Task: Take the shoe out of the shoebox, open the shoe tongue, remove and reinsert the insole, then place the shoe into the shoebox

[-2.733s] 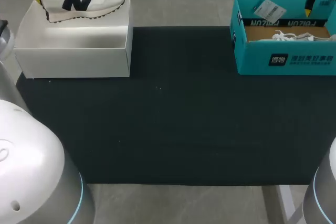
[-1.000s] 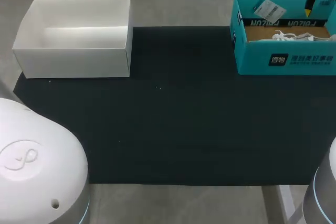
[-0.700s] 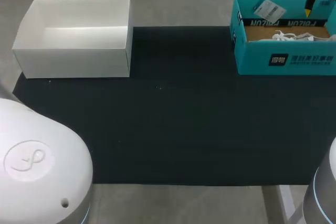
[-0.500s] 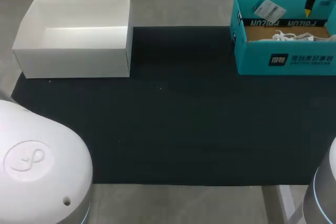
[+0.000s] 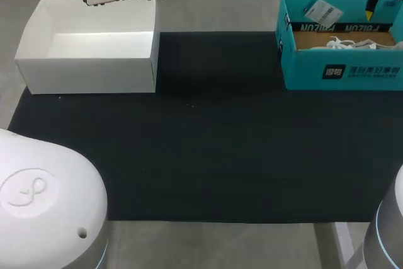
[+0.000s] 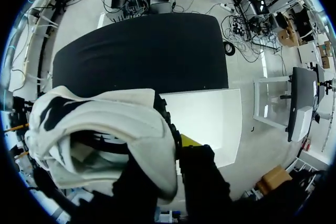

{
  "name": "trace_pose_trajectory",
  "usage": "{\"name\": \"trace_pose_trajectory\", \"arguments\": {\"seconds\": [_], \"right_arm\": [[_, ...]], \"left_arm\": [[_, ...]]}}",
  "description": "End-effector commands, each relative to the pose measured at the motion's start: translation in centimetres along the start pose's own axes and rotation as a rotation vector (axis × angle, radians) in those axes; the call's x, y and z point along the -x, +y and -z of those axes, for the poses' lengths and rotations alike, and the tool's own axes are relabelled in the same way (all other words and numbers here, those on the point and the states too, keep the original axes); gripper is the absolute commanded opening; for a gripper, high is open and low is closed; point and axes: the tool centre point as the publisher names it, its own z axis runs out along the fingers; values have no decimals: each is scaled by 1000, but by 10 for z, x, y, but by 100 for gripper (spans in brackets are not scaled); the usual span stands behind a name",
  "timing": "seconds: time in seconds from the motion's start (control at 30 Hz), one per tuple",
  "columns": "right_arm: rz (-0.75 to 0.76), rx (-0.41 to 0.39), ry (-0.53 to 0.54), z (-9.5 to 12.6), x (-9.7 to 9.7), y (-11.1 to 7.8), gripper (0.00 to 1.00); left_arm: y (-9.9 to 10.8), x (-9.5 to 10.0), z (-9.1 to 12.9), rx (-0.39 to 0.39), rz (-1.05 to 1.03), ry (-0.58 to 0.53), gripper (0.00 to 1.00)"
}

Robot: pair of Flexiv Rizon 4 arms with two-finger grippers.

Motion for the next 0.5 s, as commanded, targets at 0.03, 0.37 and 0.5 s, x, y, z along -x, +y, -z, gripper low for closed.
{"name": "trace_pose_trajectory", "arguments": {"seconds": [0.03,0.37,0.5], "right_arm": [[-1,2,1,0,0,-1,100],[-1,2,1,0,0,-1,100],[-1,2,1,0,0,-1,100]], "left_arm": [[-26,13,0,218,-9,21,0],[-55,39,3,274,-54,16,0],[-68,63,-4,263,-107,31,0]]}}
